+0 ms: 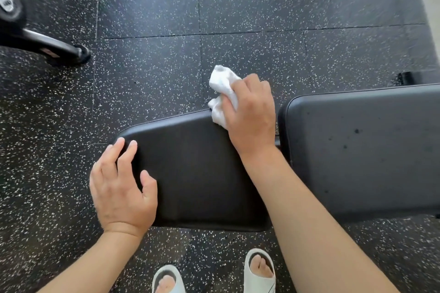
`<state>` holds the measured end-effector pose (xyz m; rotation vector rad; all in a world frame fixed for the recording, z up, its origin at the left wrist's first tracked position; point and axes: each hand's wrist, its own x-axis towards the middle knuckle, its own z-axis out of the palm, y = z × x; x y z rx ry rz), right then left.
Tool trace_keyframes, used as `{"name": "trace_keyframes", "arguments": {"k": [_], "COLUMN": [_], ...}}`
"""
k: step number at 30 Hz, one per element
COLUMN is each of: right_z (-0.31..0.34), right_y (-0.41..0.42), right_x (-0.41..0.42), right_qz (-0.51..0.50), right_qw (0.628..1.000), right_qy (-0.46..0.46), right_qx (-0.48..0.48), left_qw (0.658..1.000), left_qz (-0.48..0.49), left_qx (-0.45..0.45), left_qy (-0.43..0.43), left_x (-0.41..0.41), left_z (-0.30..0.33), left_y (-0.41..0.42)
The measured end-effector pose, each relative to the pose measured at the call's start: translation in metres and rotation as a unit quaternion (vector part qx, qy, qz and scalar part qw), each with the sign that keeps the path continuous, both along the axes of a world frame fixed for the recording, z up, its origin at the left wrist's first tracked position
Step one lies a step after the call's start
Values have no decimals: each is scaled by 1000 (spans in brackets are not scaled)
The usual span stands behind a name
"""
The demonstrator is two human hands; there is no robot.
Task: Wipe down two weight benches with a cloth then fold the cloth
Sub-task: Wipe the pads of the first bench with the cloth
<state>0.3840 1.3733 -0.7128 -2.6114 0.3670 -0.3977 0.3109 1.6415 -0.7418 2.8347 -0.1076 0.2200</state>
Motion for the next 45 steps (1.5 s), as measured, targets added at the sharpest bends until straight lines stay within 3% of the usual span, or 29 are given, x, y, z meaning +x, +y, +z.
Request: {"name": "trace_keyframes", "arguments": {"k": [9, 12, 17, 19, 21, 23, 26, 29, 31, 34, 36, 38, 42, 45], "right_z": [-6, -10, -3, -2, -2, 5, 15, 18, 21, 23, 25, 27, 18, 14], "right_y": [15, 3, -3, 14, 44, 78, 125, 124, 92, 16, -12, -4, 78, 151], "right_x": [-166, -130, -23, 3, 13, 16, 15, 15, 14, 6, 3, 11, 38, 55], "right_qz": [171, 157, 50, 67, 119, 161, 189, 218, 226, 228, 220, 216, 202, 228], "right_qw": [984, 987, 999, 990, 959, 952, 972, 970, 967, 928, 913, 908, 917, 940], "right_qy": [-9, -25, -5, 87, 187, 204, 136, 96, 84, 84, 107, 151, 278, 247], "right_qx": [46, 38, 16, -85, -177, -161, -43, -42, -86, -282, -326, -326, -201, -56], "left_qw": [1000, 1000, 1000, 1000, 999, 999, 997, 995, 994, 991, 989, 988, 985, 985], "left_qz": [0, -5, -4, -2, 1, 5, 8, 0, -3, -6, -3, 5, -5, -2], "left_qx": [2, 3, -8, -11, -16, -24, -36, -48, -50, -58, -69, -81, -99, -100], "left_qy": [15, 8, 15, 22, 33, 47, 70, 83, 98, 120, 127, 128, 138, 139], "left_x": [1, 1, 2, 2, 0, 1, 2, 3, 4, 4, 5, 7, 5, 4], "left_z": [6, 6, 8, 9, 10, 12, 16, 21, 23, 26, 29, 30, 32, 31], "left_y": [-4, -4, -5, -4, -4, -4, -3, -2, 1, 4, 4, 2, 5, 8]}}
